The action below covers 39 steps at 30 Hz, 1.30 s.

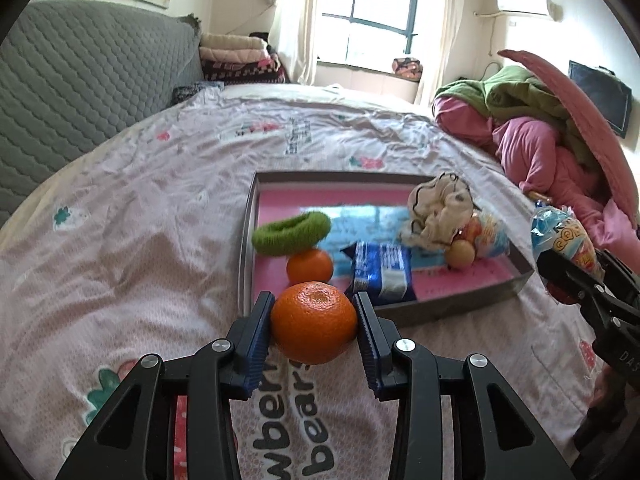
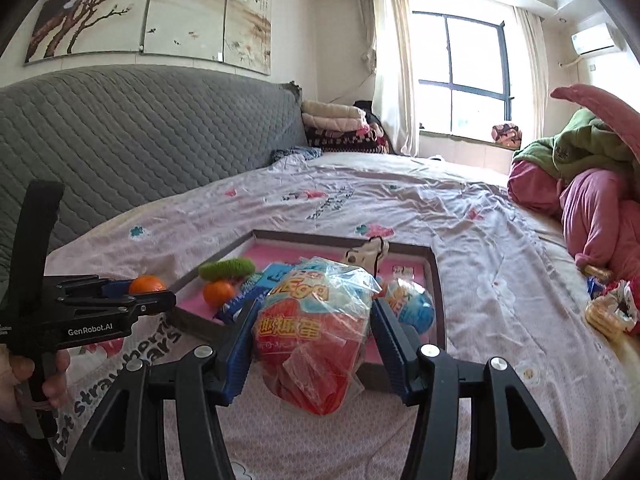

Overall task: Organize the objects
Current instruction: 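Lift and carry the orange with left gripper while right gripper carries the snack bag to the box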

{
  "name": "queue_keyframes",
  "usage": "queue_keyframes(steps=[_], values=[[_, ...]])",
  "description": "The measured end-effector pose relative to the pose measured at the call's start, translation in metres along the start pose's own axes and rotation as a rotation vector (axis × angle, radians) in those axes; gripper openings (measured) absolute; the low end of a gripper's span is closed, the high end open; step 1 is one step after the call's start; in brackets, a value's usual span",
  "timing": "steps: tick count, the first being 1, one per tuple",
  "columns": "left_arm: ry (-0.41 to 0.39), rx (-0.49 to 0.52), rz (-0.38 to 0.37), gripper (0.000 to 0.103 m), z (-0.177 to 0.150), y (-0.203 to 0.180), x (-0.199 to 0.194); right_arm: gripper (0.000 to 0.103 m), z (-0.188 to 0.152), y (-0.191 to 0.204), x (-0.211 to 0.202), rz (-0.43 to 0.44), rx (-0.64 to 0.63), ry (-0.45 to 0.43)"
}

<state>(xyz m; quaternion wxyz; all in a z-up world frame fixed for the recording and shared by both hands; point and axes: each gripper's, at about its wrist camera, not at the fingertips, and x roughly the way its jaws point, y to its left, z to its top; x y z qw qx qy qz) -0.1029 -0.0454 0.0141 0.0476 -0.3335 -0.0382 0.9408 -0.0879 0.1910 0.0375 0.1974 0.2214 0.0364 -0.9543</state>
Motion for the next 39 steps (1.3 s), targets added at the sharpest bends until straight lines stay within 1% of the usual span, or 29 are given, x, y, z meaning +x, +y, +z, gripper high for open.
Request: queue_keyframes(steps=[8,13,19,27,31,35,39], values=[[-0.028,0.011,0.004,0.041,0.019,-0.002,0.005,0.056,0.015,-0.008,0.003,-0.010,0.009,-0.038],[-0.032,0.035,0.011,0.041,0.027,-0.003,0.014,0.056,0.024,-0.012,0.008,-0.030,-0.004,-0.053],[-0.024,0.032,0.010,0.041,0.035,0.001,0.024,0.056,0.031,-0.018,0.015,-0.048,-0.012,-0.064],[-0.051,0.019,-0.002,0.041,0.055,0.006,0.027,0.056,0.035,-0.030,0.026,-0.074,0.000,-0.055],[-0.060,0.011,0.003,0.041,0.063,0.011,0.032,0.056,0.033,-0.034,0.033,-0.081,0.005,-0.037],[-0.047,-0.007,0.009,0.041,0.065,0.021,0.040,0.056,0.034,-0.036,0.040,-0.090,0.000,-0.028],[-0.023,-0.025,0.023,0.041,0.061,0.030,0.050,0.056,0.032,-0.038,0.047,-0.086,0.008,-0.010]])
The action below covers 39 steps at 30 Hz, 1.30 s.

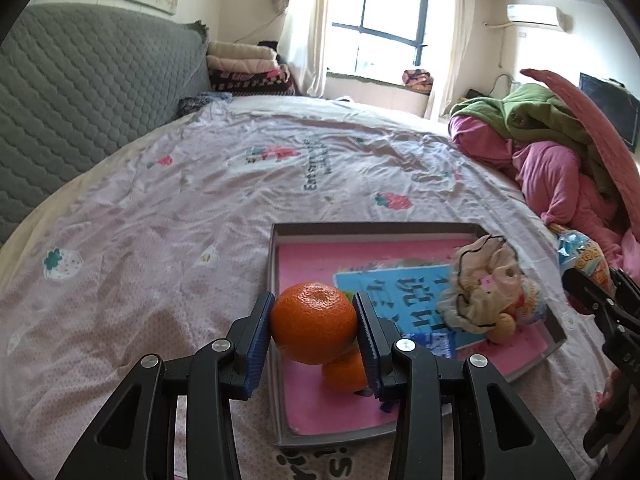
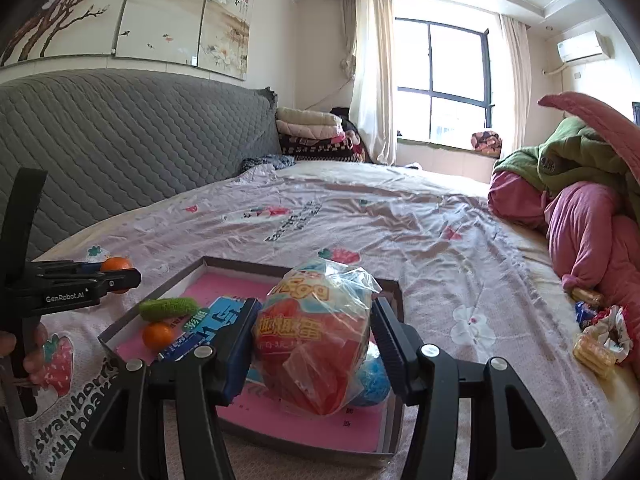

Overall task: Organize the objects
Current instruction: 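Lift and carry the orange with left gripper while right gripper carries the snack bag to the box, then lower the orange into the box and open left gripper while right gripper releases the snack bag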

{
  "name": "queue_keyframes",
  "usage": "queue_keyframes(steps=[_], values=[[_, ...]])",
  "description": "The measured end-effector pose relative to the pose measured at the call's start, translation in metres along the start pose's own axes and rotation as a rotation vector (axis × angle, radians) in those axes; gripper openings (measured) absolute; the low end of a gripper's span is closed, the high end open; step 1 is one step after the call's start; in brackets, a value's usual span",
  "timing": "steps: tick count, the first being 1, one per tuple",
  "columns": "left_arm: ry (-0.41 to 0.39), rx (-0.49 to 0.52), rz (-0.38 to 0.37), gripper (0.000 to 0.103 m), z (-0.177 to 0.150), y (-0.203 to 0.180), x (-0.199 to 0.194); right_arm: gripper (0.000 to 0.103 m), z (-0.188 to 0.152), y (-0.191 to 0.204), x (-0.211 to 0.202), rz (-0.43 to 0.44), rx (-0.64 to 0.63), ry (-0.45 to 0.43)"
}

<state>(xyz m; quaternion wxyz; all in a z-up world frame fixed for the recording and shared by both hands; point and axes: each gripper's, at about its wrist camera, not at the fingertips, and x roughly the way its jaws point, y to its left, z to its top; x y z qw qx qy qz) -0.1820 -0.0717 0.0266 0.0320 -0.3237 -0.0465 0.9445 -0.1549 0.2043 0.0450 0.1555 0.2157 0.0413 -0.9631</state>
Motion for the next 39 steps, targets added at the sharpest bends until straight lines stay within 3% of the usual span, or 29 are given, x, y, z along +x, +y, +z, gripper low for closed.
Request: queue_keyframes(steps=[15,39], values=[[0.084,0.033,0.003,0.041,-0.027,-0.009,0.025,0.056,-0.028,0.011,0.024,0.003,-0.036,0.109],[0.064,0.093,-0.009,0.041,-0.039,-0.023,0.019,0.056,-0.041,0.006,0.041,-0.026,-0.021,0.197]])
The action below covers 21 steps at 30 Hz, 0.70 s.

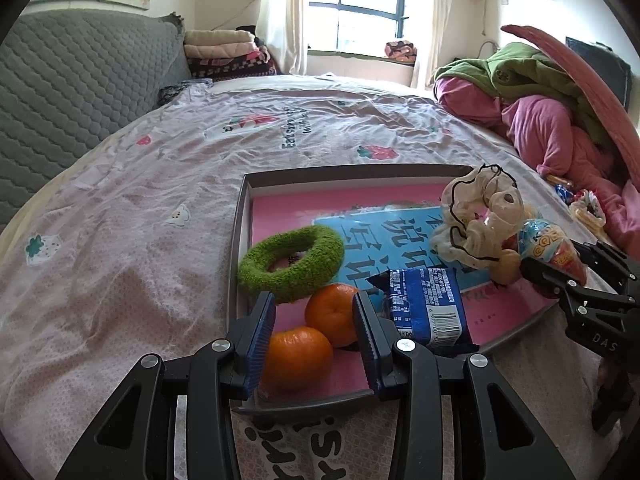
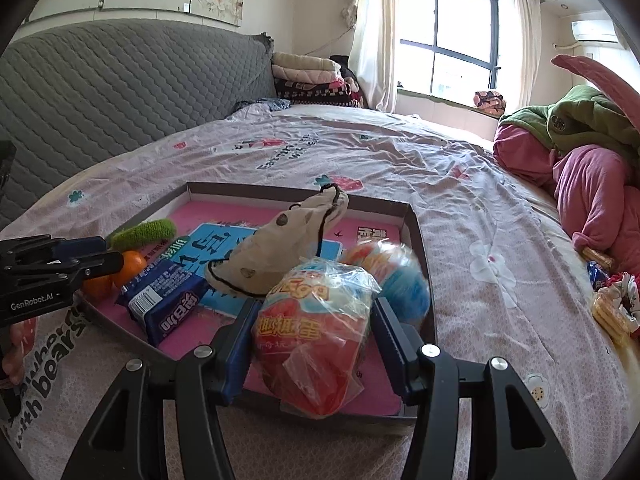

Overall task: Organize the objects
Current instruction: 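Lower the orange into the box and open left gripper while right gripper releases the snack bag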

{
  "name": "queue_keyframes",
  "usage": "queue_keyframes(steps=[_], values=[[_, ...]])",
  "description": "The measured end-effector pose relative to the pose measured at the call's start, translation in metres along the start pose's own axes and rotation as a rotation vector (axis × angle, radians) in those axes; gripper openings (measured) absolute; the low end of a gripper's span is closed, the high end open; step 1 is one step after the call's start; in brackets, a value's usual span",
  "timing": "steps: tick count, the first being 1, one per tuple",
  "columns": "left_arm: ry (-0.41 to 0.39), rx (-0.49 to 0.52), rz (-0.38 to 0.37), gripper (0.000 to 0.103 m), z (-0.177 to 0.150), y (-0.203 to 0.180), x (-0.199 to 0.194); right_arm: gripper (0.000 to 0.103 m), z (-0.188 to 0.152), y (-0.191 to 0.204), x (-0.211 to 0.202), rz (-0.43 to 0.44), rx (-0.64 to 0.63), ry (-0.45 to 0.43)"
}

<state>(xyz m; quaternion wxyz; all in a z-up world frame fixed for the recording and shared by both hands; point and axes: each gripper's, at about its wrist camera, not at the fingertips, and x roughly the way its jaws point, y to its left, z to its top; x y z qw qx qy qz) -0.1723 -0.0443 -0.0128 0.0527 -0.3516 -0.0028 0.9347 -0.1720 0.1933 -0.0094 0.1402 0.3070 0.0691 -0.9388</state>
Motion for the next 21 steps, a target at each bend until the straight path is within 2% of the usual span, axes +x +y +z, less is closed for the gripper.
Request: queue_keyframes(steps=[21], values=[[0.003,-0.005,-0.002,0.041,-0.0004,0.0013,-0.0001,0.056,-0.0014,-0.0078,0.0005,-0.047,0.040,0.038]])
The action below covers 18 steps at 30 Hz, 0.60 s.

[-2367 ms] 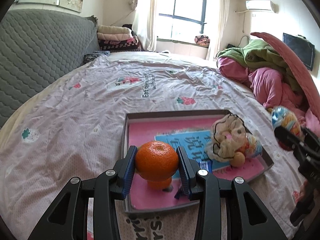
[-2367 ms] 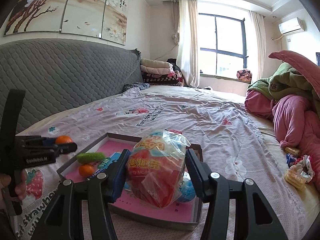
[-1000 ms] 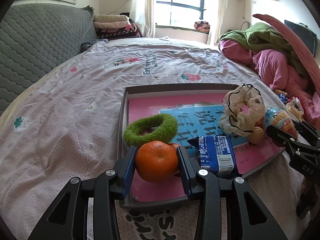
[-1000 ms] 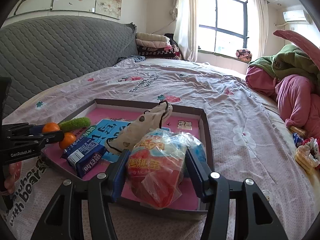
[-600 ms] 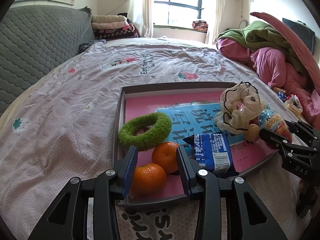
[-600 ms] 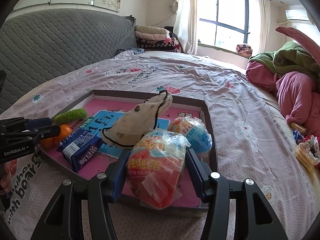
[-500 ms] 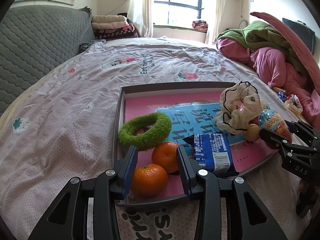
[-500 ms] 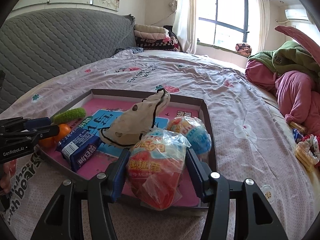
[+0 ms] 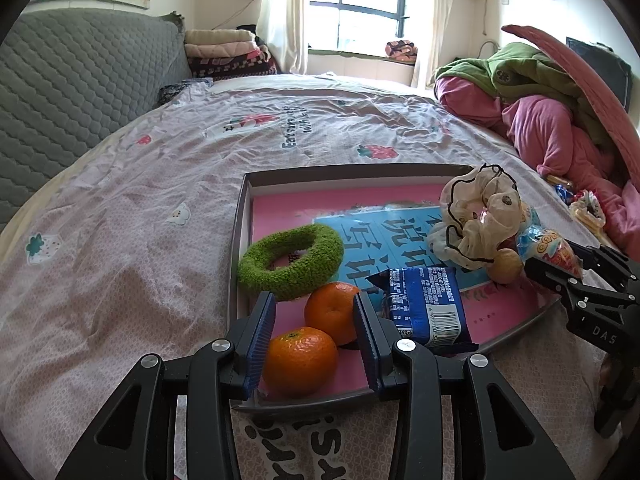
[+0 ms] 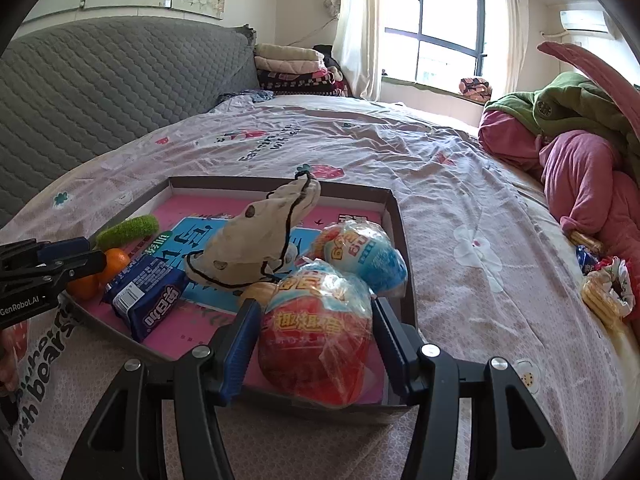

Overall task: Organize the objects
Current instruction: 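Lower the orange into the box and open left gripper while right gripper releases the snack bag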

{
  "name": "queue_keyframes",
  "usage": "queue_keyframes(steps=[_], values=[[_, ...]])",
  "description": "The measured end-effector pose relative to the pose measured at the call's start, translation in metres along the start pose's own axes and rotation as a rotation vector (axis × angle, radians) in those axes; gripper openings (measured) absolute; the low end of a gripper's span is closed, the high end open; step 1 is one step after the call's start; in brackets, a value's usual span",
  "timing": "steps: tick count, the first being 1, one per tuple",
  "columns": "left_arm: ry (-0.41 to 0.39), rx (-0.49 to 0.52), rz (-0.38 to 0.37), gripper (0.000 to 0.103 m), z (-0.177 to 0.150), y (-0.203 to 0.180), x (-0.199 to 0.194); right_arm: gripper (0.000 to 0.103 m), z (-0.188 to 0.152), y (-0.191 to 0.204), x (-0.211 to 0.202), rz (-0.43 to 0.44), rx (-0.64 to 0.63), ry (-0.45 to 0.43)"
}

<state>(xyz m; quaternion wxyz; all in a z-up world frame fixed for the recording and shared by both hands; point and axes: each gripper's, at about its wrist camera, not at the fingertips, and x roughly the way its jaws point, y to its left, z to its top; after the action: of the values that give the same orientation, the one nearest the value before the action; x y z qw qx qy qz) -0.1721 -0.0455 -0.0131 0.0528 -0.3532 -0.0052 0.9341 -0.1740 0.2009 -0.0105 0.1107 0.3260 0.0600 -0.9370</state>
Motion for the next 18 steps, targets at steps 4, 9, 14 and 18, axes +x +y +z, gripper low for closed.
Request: queue_keyframes(steps=[4,9,14,18], values=[[0.001,0.000,0.001,0.041,0.0000,0.0001,0.0001,0.056,-0.0005,-0.0033,-0.0022,-0.014,0.015,0.001],[0.000,-0.001,0.004,0.041,0.0002,0.0007,-0.0006,0.056,0.0004,-0.0075,-0.0049,-0.013,0.030,-0.003],[-0.001,-0.003,0.003,0.041,0.0009,0.0007,-0.0007,0.056,0.0008,-0.0080,-0.0073,-0.014,0.033,-0.004],[-0.001,-0.002,0.003,0.041,0.0009,0.0007,-0.0006,0.056,0.0008,-0.0079,-0.0080,-0.015,0.035,-0.006]])
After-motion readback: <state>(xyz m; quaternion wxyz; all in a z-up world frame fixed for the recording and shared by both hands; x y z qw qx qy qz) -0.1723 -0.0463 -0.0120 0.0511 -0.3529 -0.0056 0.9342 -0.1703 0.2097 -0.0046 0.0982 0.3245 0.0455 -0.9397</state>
